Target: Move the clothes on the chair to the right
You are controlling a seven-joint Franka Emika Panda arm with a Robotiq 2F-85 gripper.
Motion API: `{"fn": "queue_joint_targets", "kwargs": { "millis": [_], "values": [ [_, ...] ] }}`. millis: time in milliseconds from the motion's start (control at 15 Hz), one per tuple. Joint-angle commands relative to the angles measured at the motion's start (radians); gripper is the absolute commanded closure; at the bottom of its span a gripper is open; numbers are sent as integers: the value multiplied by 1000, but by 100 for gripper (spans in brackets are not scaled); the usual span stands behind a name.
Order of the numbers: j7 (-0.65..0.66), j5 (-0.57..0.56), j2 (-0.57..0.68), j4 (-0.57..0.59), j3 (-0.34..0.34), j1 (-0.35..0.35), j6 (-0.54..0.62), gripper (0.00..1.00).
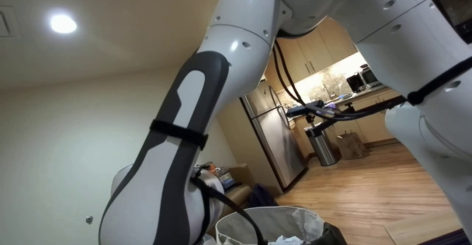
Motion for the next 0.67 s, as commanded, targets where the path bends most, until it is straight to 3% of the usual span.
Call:
{"fn": "queue_joint_targets", "kwargs": {
  "millis": [0,200,267,533,600],
  "values": [
    [-239,189,190,54,120,-11,123,0],
    [-406,221,382,121,240,-46,232,0],
    [-463,231,448,154,236,-23,261,0],
    [-553,74,714,333,202,52,246,0],
    [-499,-52,787,385,228,25,216,0]
  ]
}}
